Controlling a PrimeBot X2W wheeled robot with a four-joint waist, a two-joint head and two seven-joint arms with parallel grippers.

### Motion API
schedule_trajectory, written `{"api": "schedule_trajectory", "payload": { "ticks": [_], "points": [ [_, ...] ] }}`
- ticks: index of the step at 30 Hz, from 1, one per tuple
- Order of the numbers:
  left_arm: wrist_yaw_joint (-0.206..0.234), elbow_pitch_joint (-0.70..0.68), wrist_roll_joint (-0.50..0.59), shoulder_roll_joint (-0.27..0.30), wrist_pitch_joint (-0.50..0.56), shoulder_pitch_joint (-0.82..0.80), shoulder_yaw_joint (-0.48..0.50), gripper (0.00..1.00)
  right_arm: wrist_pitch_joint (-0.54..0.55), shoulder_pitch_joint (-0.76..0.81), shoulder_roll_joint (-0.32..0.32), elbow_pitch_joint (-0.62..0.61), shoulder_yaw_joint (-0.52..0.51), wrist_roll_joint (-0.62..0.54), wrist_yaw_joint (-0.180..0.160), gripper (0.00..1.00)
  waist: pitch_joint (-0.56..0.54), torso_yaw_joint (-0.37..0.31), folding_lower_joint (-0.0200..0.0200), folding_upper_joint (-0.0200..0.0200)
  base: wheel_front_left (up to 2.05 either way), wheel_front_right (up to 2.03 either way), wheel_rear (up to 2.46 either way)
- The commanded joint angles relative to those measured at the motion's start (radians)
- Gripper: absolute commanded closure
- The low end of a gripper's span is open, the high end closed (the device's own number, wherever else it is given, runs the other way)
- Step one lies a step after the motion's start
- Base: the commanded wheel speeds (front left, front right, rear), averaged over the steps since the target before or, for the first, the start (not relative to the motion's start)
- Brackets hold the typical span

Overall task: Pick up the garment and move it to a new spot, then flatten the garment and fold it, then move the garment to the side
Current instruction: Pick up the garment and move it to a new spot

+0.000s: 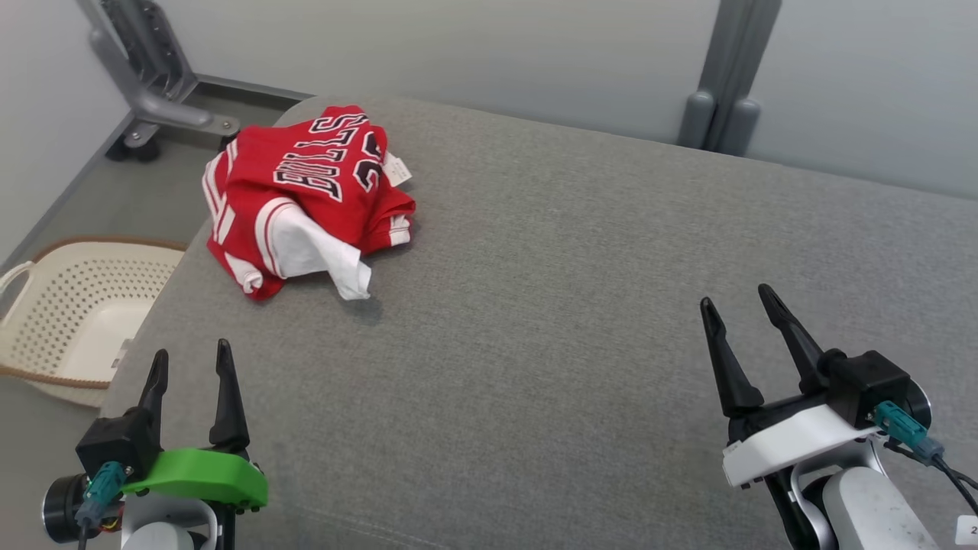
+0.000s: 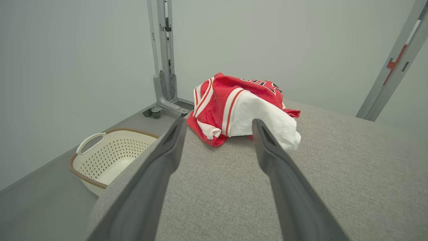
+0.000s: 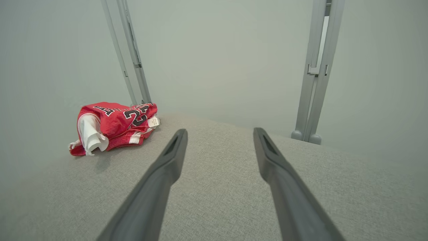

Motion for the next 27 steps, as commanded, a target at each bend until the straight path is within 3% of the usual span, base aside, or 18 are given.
{"api": "schedule_trajectory", "payload": {
  "ticks": [1,11,18,22,27],
  "points": [
    [0.005,-0.004,0.002,0.0,-0.003,0.009,0.004,0.0,0.005,-0.009,-0.006,-0.008,0.0,0.001,0.0,0.0,0.01,0.059,0.0,0.0,0.0,0.0,0.0],
    [0.004,-0.027,-0.006,-0.005,-0.003,-0.031,0.016,0.0,0.041,-0.025,-0.026,-0.065,0.002,-0.01,0.0,0.0,0.064,0.075,0.0,0.0,0.0,0.0,0.0],
    [-0.002,-0.036,-0.018,-0.007,-0.003,-0.186,-0.024,0.0,0.09,-0.106,-0.078,-0.149,0.005,-0.015,0.0,0.0,0.22,0.026,0.0,0.0,0.0,0.0,0.0],
    [-0.006,0.049,-0.028,-0.007,-0.002,-0.337,-0.053,0.0,0.11,-0.171,-0.113,-0.19,0.009,-0.014,0.0,0.0,0.334,-0.01,0.0,0.0,0.0,0.0,0.0],
    [-0.009,0.279,-0.045,0.02,-0.002,-0.521,-0.089,0.0,0.109,-0.218,-0.135,-0.198,0.005,-0.004,0.0,0.0,0.426,-0.047,0.0,0.0,0.0,0.0,0.0]
  ]
}}
